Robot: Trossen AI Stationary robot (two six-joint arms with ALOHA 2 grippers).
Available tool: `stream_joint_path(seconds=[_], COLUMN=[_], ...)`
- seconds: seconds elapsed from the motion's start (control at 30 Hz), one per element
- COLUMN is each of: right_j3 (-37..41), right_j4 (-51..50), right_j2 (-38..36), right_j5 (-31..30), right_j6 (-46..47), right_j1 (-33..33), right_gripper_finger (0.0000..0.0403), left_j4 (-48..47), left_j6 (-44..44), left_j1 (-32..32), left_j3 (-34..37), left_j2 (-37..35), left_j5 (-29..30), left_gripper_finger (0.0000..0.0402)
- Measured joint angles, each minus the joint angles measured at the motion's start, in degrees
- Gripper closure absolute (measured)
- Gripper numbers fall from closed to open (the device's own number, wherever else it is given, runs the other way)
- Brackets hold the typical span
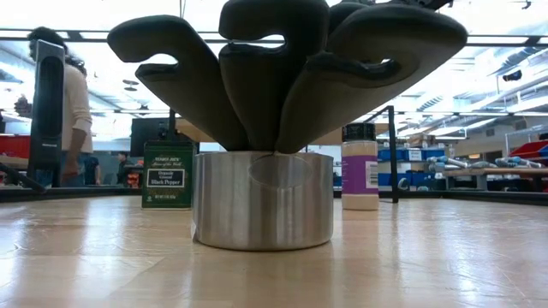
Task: Shelf spices
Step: Remove the green seasoning bottle from the shelf
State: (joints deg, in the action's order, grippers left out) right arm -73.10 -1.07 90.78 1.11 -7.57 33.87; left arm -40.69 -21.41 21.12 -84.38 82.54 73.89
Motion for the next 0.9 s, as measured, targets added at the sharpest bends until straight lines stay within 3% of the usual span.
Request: stream_joint_path(seconds=[0.6,0.9], right_j3=[-0.02,-0.02], right_j4=[-3.78,-4.88], right_j2=[0.00,0.00], right_j5=[-2.96,-2.98], right_j6=[0.36,0.35], right_j1=[0.24,0.31], right_gripper_finger=[0.0041,0.0076], left_j4=[-0.07,0.09], left_j6=[0.16,-0.07], left_j1=[0.00,0.00], left_j3=[0.00,0.00], left_j2=[0.00,0.00], left_j5=[0.00,0.02], left_gripper_finger=[0.0076,0.0076])
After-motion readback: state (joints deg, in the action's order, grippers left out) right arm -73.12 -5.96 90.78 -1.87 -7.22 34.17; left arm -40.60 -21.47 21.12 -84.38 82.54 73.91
